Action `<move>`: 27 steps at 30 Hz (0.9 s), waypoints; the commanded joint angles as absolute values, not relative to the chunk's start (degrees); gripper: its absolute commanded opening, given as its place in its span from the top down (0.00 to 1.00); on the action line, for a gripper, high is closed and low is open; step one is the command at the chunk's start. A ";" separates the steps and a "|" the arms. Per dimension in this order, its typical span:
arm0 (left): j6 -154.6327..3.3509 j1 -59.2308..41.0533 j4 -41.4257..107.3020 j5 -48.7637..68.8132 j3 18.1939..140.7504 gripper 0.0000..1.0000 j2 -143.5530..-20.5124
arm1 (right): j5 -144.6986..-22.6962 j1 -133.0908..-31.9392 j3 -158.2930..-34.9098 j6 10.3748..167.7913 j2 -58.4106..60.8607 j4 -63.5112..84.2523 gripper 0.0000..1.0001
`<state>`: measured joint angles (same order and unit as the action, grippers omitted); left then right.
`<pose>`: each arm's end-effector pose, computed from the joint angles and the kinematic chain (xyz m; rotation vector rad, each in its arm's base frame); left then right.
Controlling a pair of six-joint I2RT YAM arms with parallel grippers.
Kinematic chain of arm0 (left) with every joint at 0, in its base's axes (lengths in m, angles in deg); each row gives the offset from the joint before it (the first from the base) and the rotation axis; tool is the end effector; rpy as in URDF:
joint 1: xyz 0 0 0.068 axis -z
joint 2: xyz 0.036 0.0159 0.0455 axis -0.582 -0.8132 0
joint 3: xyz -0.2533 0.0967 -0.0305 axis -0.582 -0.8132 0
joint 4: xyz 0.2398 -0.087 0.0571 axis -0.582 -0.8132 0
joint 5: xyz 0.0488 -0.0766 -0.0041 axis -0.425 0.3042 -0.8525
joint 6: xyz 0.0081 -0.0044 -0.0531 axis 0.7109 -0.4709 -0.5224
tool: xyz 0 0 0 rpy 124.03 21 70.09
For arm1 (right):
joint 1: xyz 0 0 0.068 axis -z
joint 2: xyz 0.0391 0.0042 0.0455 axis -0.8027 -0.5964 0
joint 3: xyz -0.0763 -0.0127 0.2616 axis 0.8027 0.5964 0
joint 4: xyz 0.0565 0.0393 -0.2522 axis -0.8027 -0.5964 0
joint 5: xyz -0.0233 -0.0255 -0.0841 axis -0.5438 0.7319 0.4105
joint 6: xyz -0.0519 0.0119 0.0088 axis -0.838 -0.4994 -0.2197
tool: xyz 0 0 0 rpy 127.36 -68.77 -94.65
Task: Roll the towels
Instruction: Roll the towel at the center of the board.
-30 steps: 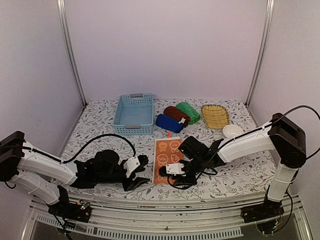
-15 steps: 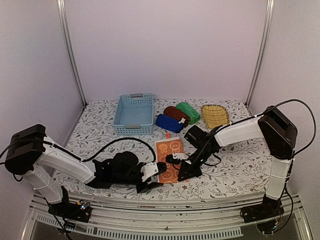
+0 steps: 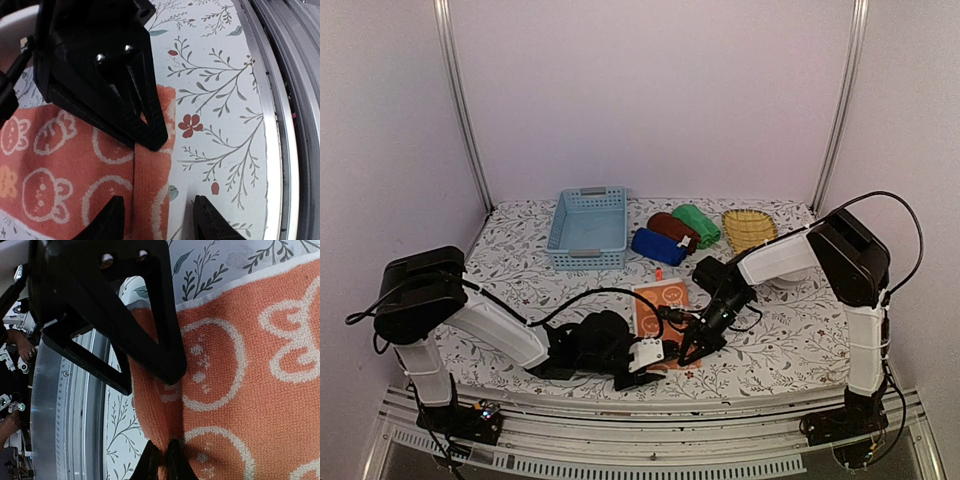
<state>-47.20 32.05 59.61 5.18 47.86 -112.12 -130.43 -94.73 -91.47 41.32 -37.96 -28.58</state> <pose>0.1263 -0.3125 0.1069 1.5431 1.6480 -0.5522 0.2498 0.2583 0.0985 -1.8408 2.0934 1.4320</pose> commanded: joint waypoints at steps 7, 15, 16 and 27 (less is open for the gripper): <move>-48.01 32.43 63.20 6.43 48.88 0.57 -113.94 | -132.51 -94.02 -93.70 39.47 -41.68 -33.01 0.91; -50.21 32.37 63.48 9.87 49.90 0.67 -114.17 | -132.15 -94.02 -93.96 40.03 -42.10 -32.98 0.91; -50.20 32.32 63.20 9.85 50.00 0.69 -114.59 | -132.19 -94.05 -94.01 40.07 -42.14 -32.98 0.91; -53.51 31.53 59.52 8.40 52.13 0.84 -116.20 | -132.57 -94.00 -93.92 40.26 -41.72 -33.22 0.90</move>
<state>-51.20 31.96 61.31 8.88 50.39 -114.65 -133.31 -94.18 -93.67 40.47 -40.67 -32.56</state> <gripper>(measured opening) 0.160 0.096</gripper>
